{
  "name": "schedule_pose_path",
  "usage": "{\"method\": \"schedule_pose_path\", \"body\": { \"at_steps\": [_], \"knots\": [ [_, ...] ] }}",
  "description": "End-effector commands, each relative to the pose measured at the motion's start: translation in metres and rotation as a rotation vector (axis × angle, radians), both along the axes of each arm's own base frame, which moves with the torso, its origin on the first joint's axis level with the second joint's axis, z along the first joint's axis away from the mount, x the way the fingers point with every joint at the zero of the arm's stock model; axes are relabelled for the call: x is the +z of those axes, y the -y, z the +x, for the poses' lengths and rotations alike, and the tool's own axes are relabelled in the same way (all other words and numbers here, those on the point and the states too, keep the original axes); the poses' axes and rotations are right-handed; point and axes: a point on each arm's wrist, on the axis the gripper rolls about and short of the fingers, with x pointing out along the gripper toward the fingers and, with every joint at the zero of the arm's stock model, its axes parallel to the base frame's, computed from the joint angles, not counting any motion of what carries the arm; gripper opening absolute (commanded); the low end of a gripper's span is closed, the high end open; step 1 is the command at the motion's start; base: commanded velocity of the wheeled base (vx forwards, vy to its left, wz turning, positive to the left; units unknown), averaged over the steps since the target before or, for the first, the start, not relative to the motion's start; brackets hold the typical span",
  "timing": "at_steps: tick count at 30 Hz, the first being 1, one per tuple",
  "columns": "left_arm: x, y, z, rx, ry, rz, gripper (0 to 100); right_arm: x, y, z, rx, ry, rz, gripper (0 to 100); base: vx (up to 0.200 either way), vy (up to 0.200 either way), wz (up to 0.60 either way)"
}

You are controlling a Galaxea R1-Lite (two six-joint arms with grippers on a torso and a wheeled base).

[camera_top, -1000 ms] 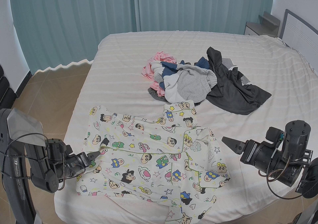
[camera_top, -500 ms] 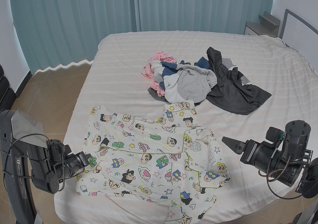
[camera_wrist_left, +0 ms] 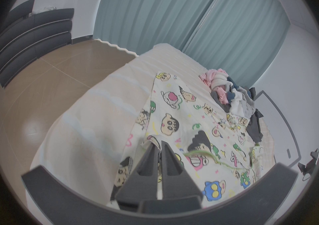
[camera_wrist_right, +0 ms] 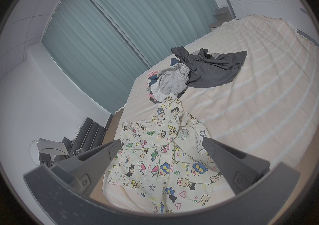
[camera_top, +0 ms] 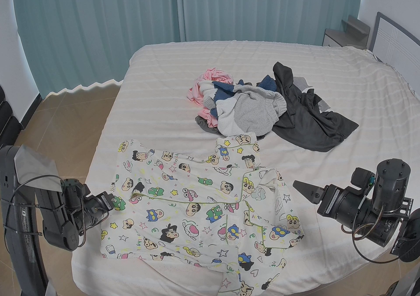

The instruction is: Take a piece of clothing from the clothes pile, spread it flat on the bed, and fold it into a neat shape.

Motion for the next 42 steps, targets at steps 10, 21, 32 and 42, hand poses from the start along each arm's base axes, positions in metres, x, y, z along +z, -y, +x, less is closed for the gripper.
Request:
{"method": "schedule_pose_path", "body": {
  "at_steps": [10,21,32,42],
  "knots": [
    [0.000,-0.003,0.024,0.074,0.084,0.030,0,0.000,0.000,0.000,0.001,0.001,0.000,100,0.000,0.000,0.00],
    [-0.006,-0.005,0.027,0.088,0.078,0.038,0,0.000,0.000,0.000,0.001,0.002,0.001,100,0.000,0.000,0.00],
    [-0.004,-0.006,0.022,0.113,0.064,0.037,100,-0.004,0.001,-0.001,-0.001,-0.014,-0.010,100,0.000,0.000,0.00],
    [0.041,-0.031,0.001,0.046,0.139,-0.151,100,-0.013,0.008,0.024,-0.072,-0.044,-0.063,100,0.000,0.000,0.00]
  ]
}}
